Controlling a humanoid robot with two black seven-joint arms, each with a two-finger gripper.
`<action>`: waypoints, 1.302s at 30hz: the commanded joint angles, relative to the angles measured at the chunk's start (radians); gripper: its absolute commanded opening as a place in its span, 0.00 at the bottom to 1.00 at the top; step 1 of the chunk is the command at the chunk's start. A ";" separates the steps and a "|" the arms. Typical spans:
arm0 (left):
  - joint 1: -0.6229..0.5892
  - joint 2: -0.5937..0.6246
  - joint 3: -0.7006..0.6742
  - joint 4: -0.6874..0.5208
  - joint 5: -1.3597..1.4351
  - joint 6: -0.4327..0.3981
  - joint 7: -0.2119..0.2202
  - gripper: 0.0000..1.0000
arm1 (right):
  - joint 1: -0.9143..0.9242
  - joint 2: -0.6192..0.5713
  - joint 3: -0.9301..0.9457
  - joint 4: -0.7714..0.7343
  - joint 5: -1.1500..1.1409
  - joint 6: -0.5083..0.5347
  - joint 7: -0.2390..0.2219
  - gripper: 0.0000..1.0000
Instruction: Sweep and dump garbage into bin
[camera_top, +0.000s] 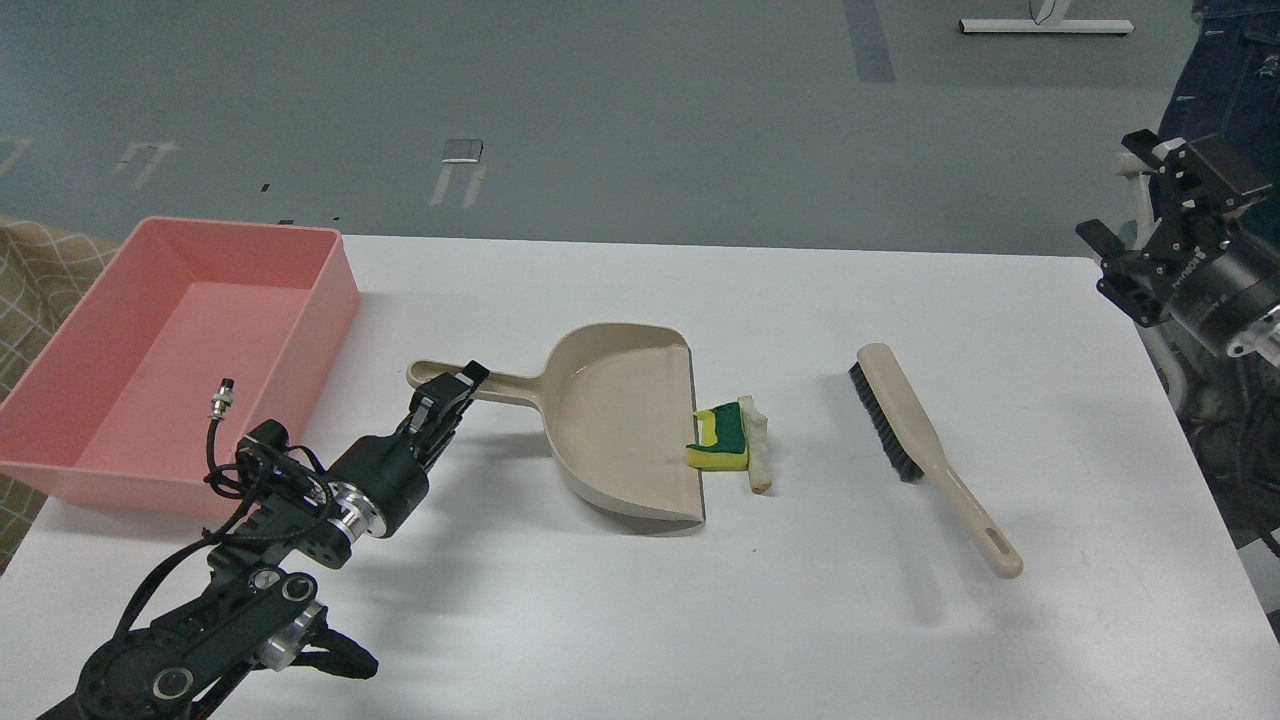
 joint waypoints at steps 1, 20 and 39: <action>-0.008 0.001 0.001 0.000 0.000 -0.002 0.000 0.00 | -0.003 -0.146 -0.109 0.122 -0.074 -0.001 -0.026 1.00; -0.020 -0.006 -0.001 -0.001 -0.002 -0.021 -0.008 0.00 | -0.033 -0.269 -0.308 0.368 -0.558 -0.037 -0.089 1.00; -0.009 -0.006 -0.001 -0.007 -0.002 -0.056 -0.014 0.00 | -0.055 -0.215 -0.365 0.419 -0.572 -0.038 -0.207 0.80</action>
